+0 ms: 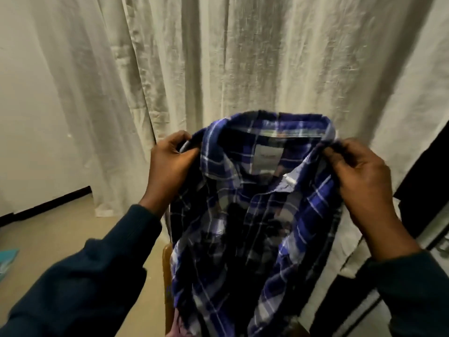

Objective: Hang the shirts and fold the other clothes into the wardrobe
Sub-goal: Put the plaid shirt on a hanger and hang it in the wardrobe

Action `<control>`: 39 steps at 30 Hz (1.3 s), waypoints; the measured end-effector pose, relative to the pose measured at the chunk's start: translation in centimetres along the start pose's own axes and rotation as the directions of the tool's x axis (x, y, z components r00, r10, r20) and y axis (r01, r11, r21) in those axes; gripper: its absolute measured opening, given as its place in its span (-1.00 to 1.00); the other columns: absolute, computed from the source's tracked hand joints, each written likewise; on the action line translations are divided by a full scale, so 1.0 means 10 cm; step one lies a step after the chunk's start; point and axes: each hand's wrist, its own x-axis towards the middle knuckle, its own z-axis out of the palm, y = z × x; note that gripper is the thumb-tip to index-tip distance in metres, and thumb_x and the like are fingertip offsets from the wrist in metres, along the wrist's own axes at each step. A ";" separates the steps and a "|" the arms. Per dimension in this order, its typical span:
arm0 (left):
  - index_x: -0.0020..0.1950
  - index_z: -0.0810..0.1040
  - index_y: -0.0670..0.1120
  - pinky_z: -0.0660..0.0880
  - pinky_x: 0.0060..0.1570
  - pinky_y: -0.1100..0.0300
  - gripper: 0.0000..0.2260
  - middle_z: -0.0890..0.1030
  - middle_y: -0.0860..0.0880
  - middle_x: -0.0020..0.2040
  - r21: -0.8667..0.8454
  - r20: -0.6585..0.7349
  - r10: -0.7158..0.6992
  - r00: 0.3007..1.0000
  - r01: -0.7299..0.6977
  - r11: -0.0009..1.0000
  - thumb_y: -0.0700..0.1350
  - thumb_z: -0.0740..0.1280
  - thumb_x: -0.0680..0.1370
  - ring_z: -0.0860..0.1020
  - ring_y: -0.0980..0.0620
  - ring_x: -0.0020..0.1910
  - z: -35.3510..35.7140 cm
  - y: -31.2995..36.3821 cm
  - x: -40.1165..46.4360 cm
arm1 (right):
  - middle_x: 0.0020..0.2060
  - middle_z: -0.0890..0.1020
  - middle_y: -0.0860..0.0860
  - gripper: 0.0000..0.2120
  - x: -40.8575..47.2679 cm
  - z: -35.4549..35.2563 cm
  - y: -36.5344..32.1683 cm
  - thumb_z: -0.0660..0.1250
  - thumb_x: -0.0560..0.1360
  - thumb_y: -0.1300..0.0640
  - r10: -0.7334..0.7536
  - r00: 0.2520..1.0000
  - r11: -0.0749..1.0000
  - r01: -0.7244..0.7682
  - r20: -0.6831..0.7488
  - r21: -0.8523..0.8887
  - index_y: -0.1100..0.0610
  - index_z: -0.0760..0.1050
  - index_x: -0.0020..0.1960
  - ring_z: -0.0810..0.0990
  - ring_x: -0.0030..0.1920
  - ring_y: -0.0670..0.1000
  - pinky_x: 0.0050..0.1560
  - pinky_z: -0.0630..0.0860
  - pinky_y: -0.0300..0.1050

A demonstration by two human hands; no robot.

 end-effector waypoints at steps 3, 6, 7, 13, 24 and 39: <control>-0.14 0.66 -0.17 0.49 -0.13 0.17 -0.96 0.67 -0.16 -0.20 0.040 0.037 -0.031 0.999 0.030 0.999 -0.21 0.47 0.50 0.54 0.13 -0.20 -0.03 -0.06 -0.11 | -0.41 0.56 -0.09 -0.90 -0.07 0.06 -0.01 0.38 0.57 0.15 0.075 0.996 0.997 -0.074 0.053 -0.016 0.00 0.59 -0.10 0.43 -0.50 -0.08 -0.42 0.50 -0.06; -0.13 0.64 -0.12 0.47 -0.17 0.29 -0.96 0.67 -0.02 -0.25 0.071 -0.008 -0.048 0.999 0.048 0.996 -0.20 0.45 0.51 0.53 0.23 -0.23 -0.08 0.00 -0.24 | -0.39 0.53 -0.01 -0.93 -0.09 0.14 -0.06 0.36 0.59 0.12 0.065 0.997 0.997 -0.064 0.039 -0.030 0.09 0.56 -0.05 0.44 -0.49 -0.07 -0.38 0.52 0.08; -0.15 0.63 -0.10 0.46 -0.19 0.33 -0.94 0.64 0.05 -0.28 0.080 -0.024 -0.050 0.998 0.052 0.995 -0.20 0.45 0.51 0.52 0.25 -0.25 -0.11 0.04 -0.26 | -0.38 0.54 -0.04 -0.91 -0.09 0.18 -0.08 0.35 0.59 0.10 0.054 0.998 0.998 -0.053 0.042 -0.036 0.10 0.55 -0.05 0.46 -0.49 -0.07 -0.34 0.55 0.11; -0.17 0.64 -0.06 0.56 -0.11 0.04 -0.96 0.67 0.03 -0.24 0.092 -0.169 -0.090 0.982 0.107 0.990 -0.14 0.46 0.49 0.57 0.13 -0.22 -0.49 0.19 -0.44 | -0.03 0.63 0.06 -0.83 0.05 0.49 -0.09 0.27 0.54 0.01 -0.037 0.993 0.984 0.056 0.114 -0.168 0.02 0.52 0.08 0.64 -0.08 0.07 0.03 0.60 0.13; -0.15 0.64 -0.10 0.58 -0.11 -0.06 -0.93 0.66 -0.03 -0.22 0.292 -0.478 -0.002 0.878 0.162 0.943 -0.11 0.46 0.47 0.54 0.10 -0.21 -1.48 0.72 -1.19 | 0.20 0.50 0.18 -0.79 -0.35 1.69 -0.77 0.22 0.57 0.27 -0.073 0.983 0.993 0.056 0.167 0.107 0.21 0.53 0.17 0.54 0.08 0.10 0.03 0.34 -0.34; -0.21 0.57 -0.06 0.54 -0.16 0.11 -0.89 0.63 0.05 -0.26 0.166 -0.821 -0.166 0.547 0.507 0.846 -0.17 0.42 0.50 0.55 0.15 -0.24 -3.41 0.21 -2.74 | 0.15 0.40 0.30 -0.73 -2.37 3.81 -1.86 0.10 0.40 0.36 -0.217 0.938 0.898 0.082 0.272 0.432 0.41 0.43 0.04 0.45 0.10 0.11 0.23 0.37 -0.25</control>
